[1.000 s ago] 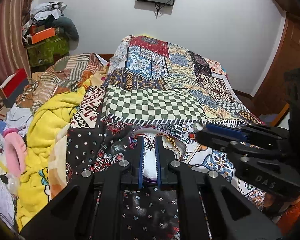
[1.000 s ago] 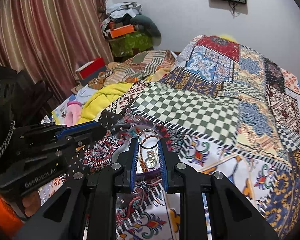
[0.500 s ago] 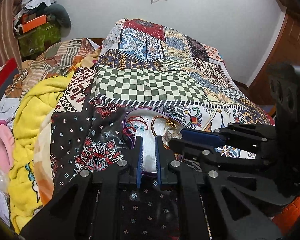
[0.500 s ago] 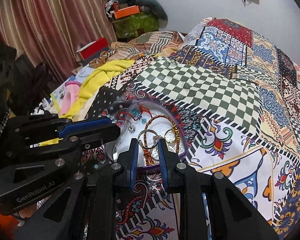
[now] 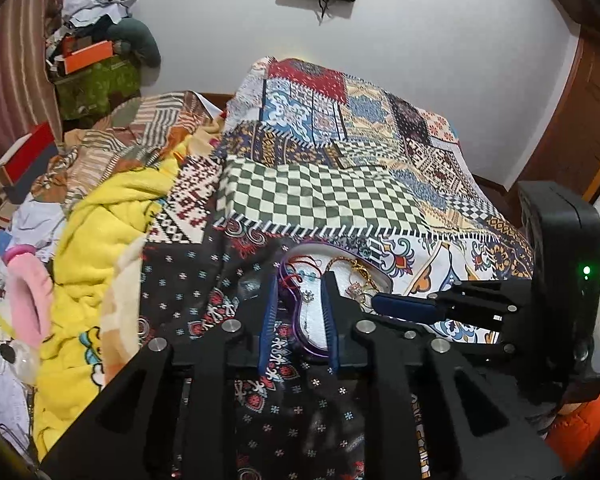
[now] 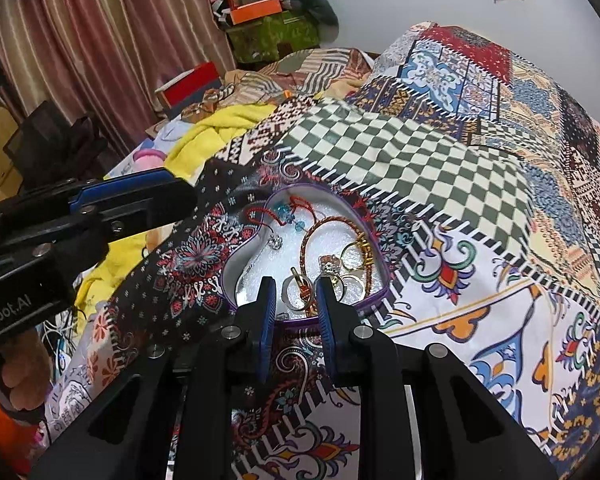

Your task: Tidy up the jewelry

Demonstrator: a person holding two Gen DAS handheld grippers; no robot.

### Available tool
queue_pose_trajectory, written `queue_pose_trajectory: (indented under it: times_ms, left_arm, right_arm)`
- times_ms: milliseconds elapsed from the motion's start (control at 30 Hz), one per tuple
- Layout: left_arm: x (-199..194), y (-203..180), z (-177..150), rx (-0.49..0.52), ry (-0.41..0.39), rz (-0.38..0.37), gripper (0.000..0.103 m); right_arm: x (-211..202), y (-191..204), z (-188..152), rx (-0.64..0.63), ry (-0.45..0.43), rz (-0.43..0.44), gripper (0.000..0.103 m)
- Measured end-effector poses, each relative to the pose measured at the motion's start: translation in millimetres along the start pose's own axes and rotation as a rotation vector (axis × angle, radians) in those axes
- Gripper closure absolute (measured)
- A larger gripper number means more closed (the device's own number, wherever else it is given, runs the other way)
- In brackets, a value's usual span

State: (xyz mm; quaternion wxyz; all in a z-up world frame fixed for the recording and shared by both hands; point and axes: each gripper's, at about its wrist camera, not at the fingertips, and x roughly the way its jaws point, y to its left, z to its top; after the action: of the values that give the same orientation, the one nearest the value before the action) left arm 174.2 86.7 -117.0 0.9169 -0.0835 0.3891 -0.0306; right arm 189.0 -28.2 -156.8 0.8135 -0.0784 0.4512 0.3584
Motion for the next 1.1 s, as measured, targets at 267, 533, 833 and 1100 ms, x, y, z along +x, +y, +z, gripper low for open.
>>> queue_pose_trajectory:
  times_ms: [267,533,833,1100]
  left_arm:
    - [-43.2,-13.2,7.3,0.026,-0.081,0.01,0.08]
    - [-113.9,-46.0,11.1,0.091,-0.232,0.014,0.077]
    - [-212.2,-82.3,-5.1,0.163,-0.47,0.046,0.069]
    - [-271.2,-90.2,-29.0,0.156,-0.602,0.036,0.052]
  right_arm:
    - [-69.3,0.2,8.8,0.037,-0.156,-0.04,0.085]
    - [-172.4,27.0,3.5,0.022,-0.405,-0.129,0.085]
    - [-265.1,81.1,-26.2,-0.023,-0.663,-0.182,0.084]
    - [-294.1,116.2,-57.3,-0.04,-0.781,-0.247,0.052]
